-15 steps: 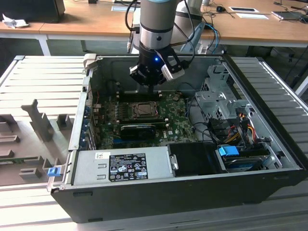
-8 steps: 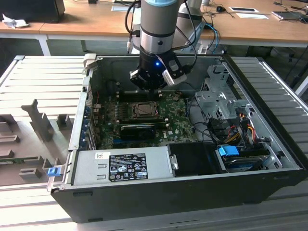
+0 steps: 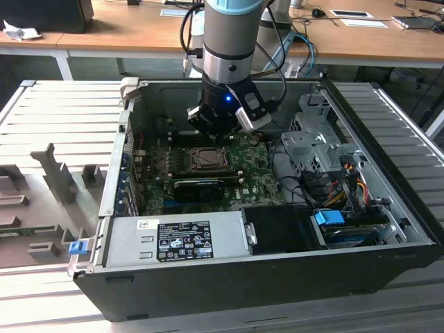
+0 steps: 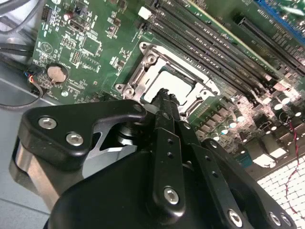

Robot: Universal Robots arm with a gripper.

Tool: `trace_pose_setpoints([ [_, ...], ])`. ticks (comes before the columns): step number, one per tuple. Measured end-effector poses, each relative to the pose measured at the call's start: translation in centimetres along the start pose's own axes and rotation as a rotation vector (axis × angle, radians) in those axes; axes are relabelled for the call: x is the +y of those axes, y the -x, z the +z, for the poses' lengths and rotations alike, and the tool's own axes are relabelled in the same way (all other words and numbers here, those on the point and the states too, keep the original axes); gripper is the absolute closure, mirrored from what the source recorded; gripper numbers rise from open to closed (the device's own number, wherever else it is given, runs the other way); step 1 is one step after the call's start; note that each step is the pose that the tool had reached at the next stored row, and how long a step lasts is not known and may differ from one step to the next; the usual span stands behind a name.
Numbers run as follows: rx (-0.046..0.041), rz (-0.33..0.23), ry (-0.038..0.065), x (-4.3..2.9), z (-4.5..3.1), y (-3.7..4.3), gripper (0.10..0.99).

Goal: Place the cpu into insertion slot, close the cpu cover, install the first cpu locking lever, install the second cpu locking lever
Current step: 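Install the second cpu locking lever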

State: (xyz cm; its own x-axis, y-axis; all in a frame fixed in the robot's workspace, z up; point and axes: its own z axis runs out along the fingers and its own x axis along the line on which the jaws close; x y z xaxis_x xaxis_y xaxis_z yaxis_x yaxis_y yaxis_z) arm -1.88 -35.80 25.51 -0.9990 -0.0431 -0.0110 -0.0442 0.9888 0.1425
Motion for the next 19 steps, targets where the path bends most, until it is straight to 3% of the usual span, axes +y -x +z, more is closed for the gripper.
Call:
trace_pose_setpoints([
  [6, 0.0001, 0.000, 0.000, -1.25, -0.16, -0.05, 0.980],
  [8, 0.0038, 0.000, 0.000, -1.92, -0.14, -0.08, 0.980],
  [9, 0.0043, -0.002, 0.003, -2.55, 0.09, -0.13, 0.980],
  [11, 0.0042, -0.005, 0.011, -2.85, 0.53, -0.15, 0.980],
  [13, 0.0043, -0.005, 0.013, -2.96, 1.04, -0.22, 0.980],
  [16, 0.0045, -0.005, 0.014, -2.99, 1.43, -1.33, 0.980],
  [17, 0.0043, -0.005, 0.015, -2.96, 1.50, -2.03, 0.980],
  [19, 0.0042, -0.006, 0.016, -2.95, 1.54, -2.56, 0.980],
])
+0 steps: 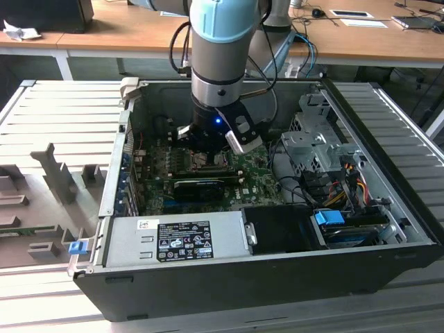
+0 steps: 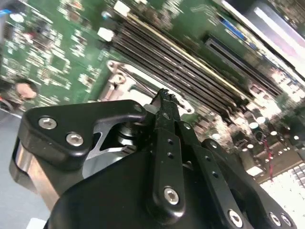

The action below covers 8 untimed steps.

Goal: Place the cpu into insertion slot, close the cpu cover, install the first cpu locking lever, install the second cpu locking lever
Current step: 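Install the second cpu locking lever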

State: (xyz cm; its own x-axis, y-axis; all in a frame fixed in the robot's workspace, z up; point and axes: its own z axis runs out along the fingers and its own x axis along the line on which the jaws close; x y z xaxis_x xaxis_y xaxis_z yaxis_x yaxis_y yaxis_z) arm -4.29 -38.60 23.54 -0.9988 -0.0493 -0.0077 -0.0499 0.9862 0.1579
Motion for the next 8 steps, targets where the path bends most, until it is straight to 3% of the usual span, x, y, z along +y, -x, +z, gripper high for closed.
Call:
trace_pose_setpoints([
  [2, 0.0002, 0.000, 0.000, 0.01, 0.12, -0.70, 0.980],
  [8, 0.0007, -0.002, 0.000, -0.11, 1.17, -1.67, 0.980],
])
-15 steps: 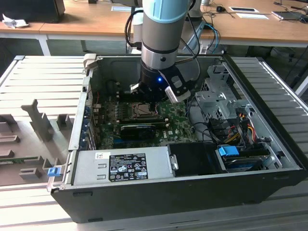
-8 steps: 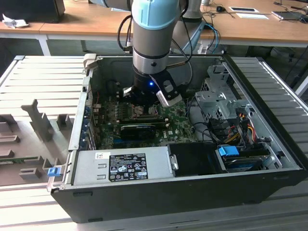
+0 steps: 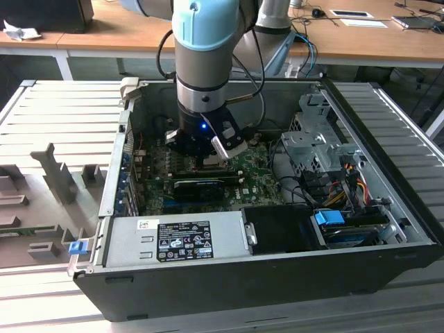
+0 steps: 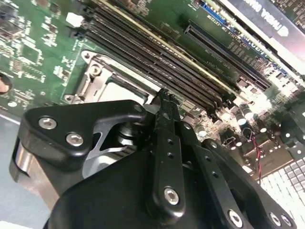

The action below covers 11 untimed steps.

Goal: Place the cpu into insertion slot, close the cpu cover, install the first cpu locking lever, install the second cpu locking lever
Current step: 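Install the second cpu locking lever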

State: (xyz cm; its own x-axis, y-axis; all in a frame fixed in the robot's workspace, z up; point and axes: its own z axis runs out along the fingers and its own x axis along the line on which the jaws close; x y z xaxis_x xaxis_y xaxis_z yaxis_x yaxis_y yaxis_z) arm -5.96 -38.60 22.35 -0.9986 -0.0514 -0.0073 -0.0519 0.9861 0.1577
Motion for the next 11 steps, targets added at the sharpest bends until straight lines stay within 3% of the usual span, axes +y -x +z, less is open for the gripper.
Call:
trace_pose_setpoints([
  [4, 0.0001, 0.000, 0.001, -0.13, 0.84, -0.10, 0.980],
  [6, -0.0024, 0.000, 0.017, -0.18, 0.99, -0.13, 0.980],
  [7, -0.0053, -0.001, 0.035, -0.30, 0.97, -0.14, 0.980],
  [8, -0.0059, -0.001, 0.046, -0.38, 0.96, -0.15, 0.980],
  [11, -0.0064, -0.001, 0.053, -0.62, 0.92, -0.26, 0.980],
])
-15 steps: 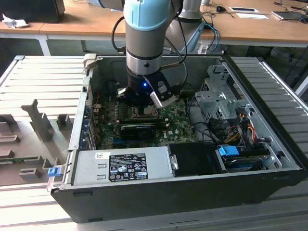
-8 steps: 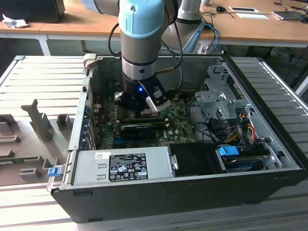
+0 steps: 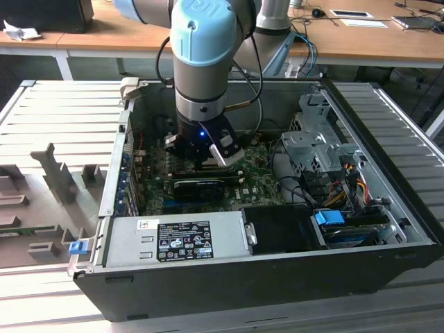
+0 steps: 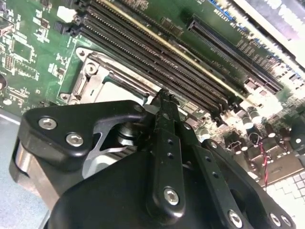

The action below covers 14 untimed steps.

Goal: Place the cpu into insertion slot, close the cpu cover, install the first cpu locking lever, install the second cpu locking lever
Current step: 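Install the second cpu locking lever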

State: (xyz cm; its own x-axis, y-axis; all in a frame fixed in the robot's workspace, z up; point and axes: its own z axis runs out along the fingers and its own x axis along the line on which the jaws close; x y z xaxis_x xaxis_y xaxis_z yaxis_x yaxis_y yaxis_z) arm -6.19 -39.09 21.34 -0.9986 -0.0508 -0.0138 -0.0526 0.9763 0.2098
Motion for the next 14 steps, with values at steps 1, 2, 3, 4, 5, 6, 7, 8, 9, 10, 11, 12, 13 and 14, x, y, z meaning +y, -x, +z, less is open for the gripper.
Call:
trace_pose_setpoints([
  [1, -0.0003, 0.000, 0.003, -0.18, -0.05, -0.19, 0.980],
  [2, -0.0005, 0.000, 0.006, -0.39, -0.07, -0.35, 0.980],
  [3, -0.0006, -0.001, 0.012, -0.46, -0.06, -0.65, 0.980],
  [4, -0.0008, -0.001, 0.018, -0.52, -0.02, -0.78, 0.980],
  [5, -0.0010, -0.002, 0.023, -0.56, 0.04, -0.83, 0.980],
  [6, -0.0013, -0.002, 0.027, -0.62, 0.22, -0.89, 0.980],
  [7, -0.0013, -0.003, 0.029, -0.67, 0.33, -0.94, 0.980],
  [8, -0.0015, -0.003, 0.034, -0.79, 0.37, -1.02, 0.980],
  [9, -0.0020, -0.003, 0.043, -0.98, 0.43, -1.15, 0.980],
  [10, -0.0024, -0.003, 0.049, -1.13, 0.51, -1.28, 0.980],
  [11, -0.0037, -0.003, 0.059, -1.29, 0.56, -1.47, 0.980],
  [12, -0.0041, -0.003, 0.066, -1.39, 0.66, -1.53, 0.980],
  [13, -0.0046, -0.003, 0.070, -1.44, 0.87, -1.53, 0.980],
  [14, -0.0047, -0.003, 0.073, -1.46, 0.95, -1.55, 0.980],
])
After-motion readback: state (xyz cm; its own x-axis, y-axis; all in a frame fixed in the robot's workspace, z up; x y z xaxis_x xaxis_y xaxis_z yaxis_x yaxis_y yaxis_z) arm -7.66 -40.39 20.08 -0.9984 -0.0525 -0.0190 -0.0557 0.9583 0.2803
